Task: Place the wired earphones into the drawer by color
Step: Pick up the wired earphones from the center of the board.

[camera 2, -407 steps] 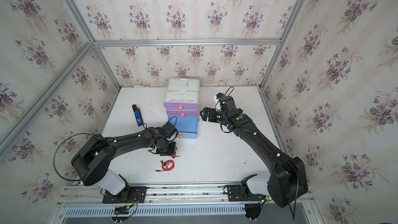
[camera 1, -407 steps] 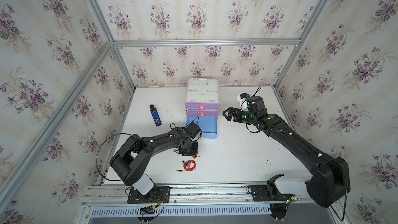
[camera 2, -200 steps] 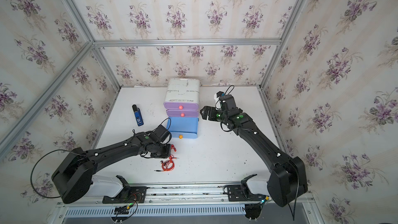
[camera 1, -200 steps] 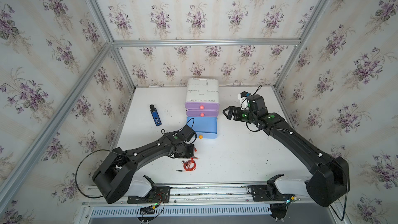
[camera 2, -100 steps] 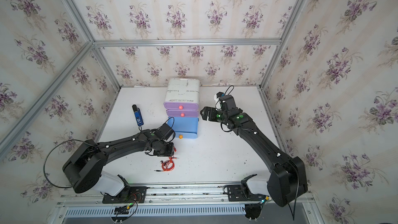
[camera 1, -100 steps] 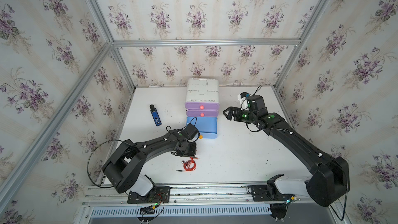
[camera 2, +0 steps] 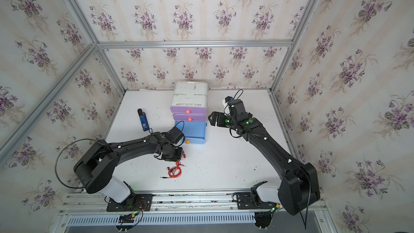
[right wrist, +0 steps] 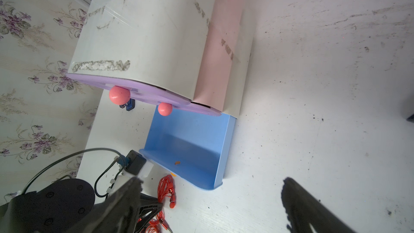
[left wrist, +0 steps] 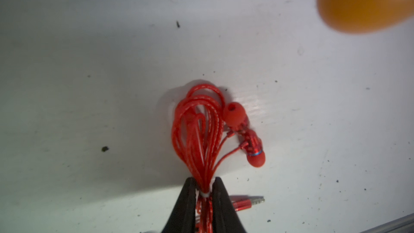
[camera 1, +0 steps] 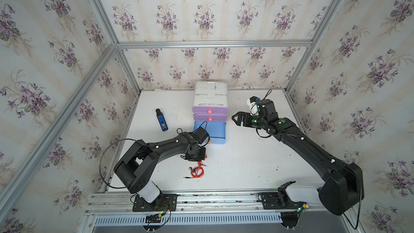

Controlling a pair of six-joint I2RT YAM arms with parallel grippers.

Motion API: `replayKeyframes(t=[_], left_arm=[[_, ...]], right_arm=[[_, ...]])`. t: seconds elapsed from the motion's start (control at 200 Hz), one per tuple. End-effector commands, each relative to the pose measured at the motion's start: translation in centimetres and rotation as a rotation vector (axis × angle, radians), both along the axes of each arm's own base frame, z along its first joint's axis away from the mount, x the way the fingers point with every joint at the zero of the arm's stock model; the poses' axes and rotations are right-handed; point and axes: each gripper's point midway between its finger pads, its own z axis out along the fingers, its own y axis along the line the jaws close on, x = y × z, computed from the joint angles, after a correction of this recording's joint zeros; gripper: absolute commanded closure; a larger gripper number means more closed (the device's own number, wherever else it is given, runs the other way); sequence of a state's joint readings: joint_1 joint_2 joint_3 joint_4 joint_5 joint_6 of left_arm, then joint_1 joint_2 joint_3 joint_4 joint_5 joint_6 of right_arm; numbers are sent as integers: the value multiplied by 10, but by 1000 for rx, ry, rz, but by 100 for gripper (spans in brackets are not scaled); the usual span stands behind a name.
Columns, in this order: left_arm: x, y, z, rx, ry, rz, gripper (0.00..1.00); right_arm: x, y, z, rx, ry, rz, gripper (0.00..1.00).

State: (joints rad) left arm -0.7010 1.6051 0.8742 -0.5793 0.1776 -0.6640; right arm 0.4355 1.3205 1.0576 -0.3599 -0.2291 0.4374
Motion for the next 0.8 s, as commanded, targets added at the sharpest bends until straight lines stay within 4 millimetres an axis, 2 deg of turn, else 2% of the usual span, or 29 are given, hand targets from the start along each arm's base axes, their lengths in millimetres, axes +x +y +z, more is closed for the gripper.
replayKeyframes(t=[0.0,0.175,0.36,0.38,0.609,0.714,0.799], left_arm=[[-4,3,2,3,5,-15,88],[-5,2,14,-28,-18,-11,93],[-7,2,47,-71,-69,-24,93],[-6,1,59,-95,-94,-29,93],[-20,1,114,-185,-135,-71,93],[-14,-2,150,-215,-197,-102,93],[-1,-7,175,-232,-249,-117,93]], right_arm=[[1,2,6,3,-22,10,0],[3,1,8,9,-26,5,0],[4,1,10,5,-30,3,0],[4,1,10,4,-29,2,0],[5,1,14,1,-38,2,0],[5,0,15,0,-39,-1,0],[5,0,14,1,-35,-5,0]])
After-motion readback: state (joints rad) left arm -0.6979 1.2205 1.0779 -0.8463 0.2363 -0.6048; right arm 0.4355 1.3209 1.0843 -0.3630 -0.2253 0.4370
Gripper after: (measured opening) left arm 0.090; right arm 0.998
